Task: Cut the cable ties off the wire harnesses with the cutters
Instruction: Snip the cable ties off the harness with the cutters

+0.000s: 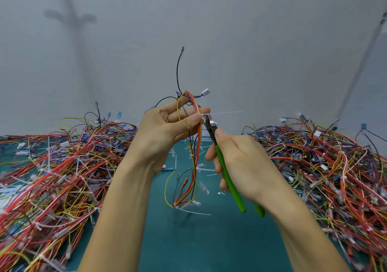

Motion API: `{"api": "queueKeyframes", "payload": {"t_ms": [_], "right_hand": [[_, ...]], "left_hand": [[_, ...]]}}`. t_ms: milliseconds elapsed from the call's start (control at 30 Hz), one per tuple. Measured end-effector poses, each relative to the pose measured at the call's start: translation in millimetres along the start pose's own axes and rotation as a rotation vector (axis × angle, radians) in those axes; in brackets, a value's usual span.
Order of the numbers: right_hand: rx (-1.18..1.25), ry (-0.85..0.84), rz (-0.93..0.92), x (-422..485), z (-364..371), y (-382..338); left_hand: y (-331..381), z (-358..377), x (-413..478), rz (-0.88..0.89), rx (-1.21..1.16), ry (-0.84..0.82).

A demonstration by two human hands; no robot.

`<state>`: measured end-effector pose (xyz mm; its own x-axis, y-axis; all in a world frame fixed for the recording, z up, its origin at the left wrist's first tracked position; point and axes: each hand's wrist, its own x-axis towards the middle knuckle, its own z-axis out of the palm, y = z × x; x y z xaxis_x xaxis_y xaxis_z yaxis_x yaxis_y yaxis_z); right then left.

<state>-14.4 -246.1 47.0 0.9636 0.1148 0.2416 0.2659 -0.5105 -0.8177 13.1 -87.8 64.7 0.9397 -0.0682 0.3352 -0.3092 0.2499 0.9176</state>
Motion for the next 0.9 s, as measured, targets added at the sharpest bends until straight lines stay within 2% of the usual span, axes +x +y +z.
{"api": "queueKeyframes", "payload": {"t_ms": [400, 900], "right_hand": [[-0.016, 0.049, -0.013, 1.5, 1.6, 0.9], [0.011, 0.033, 0.003, 0.8, 1.6, -1.5]], "left_hand": [[-1.0, 1.3, 0.0, 0.01, -0.005, 0.018], [-1.8, -1.1, 1.0, 0.007, 0.0, 0.016]]}}
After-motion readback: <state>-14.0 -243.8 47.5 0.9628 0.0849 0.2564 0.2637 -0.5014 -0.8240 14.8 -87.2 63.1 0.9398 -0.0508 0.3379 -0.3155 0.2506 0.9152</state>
